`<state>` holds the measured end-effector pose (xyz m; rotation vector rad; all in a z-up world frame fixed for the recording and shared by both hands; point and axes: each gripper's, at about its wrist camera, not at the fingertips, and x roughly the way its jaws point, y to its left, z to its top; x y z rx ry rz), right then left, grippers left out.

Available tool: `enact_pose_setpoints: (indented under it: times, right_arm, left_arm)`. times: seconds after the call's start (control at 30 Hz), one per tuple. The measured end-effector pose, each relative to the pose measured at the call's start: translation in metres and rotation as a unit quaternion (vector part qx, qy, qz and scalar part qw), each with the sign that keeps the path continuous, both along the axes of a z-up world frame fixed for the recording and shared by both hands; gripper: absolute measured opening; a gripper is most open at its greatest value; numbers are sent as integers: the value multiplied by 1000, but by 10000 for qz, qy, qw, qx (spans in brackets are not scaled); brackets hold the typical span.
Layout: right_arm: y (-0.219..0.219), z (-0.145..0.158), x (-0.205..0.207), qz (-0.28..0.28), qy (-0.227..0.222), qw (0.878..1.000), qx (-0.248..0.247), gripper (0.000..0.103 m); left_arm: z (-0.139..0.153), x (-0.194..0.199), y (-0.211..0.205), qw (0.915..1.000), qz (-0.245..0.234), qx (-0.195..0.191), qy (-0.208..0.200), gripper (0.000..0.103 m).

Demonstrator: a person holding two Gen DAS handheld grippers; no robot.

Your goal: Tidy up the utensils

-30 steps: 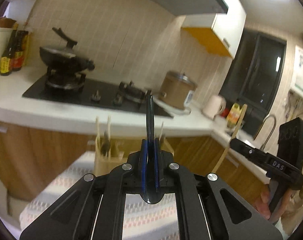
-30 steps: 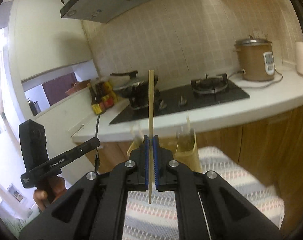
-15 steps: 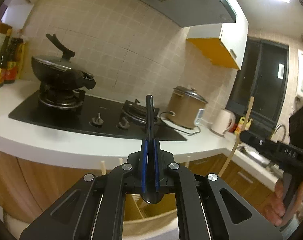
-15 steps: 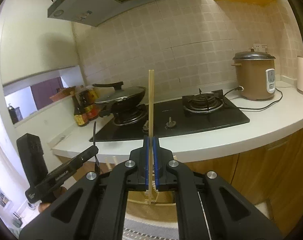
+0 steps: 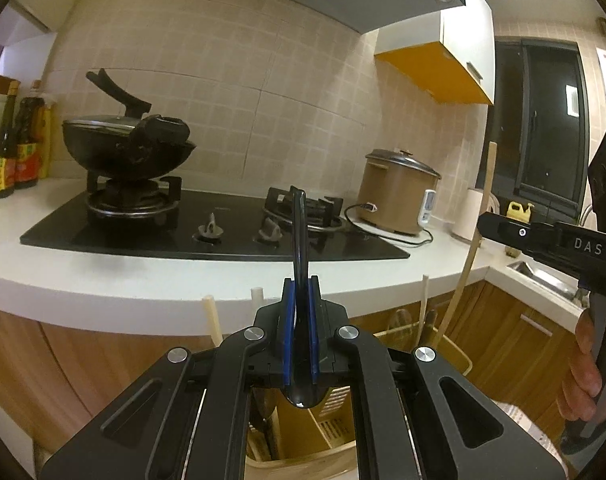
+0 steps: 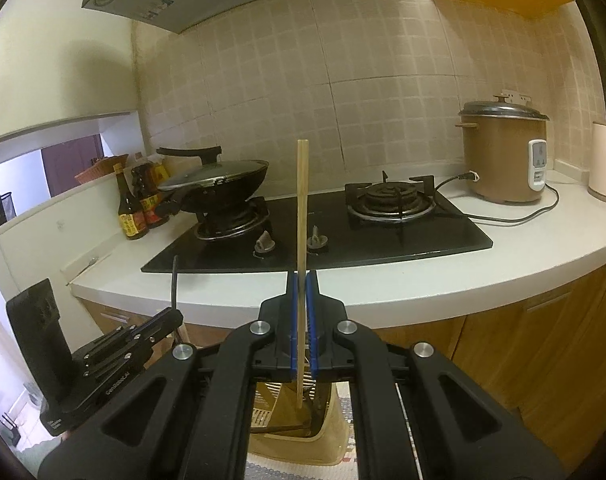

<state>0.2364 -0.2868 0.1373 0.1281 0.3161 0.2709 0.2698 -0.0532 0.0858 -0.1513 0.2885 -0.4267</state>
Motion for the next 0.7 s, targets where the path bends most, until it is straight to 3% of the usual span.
enact_pose_setpoints:
  times: [0.4, 0.47, 0.53, 0.63, 0.7]
  right_arm:
    - [-5, -20, 8, 65, 278, 9995, 163, 3]
    - [-4, -22, 5, 95, 353, 9992, 158, 4]
    - [-2, -23, -3, 90, 390, 9992, 76, 4]
    - [1, -24, -16, 205, 524, 9984, -34, 17]
    - [0, -24, -32, 209, 563, 9982, -9, 19]
  left_arm:
    - [-5, -2, 8, 9996, -39, -168, 201, 6]
    - [-4, -4, 13, 9993, -100, -249, 261, 15]
    - [-1, -13, 19, 9992, -95, -273, 262, 16]
    - [7, -27, 27, 9990, -147, -325, 263, 27]
    - [12, -42, 33, 9990, -108, -334, 264, 35]
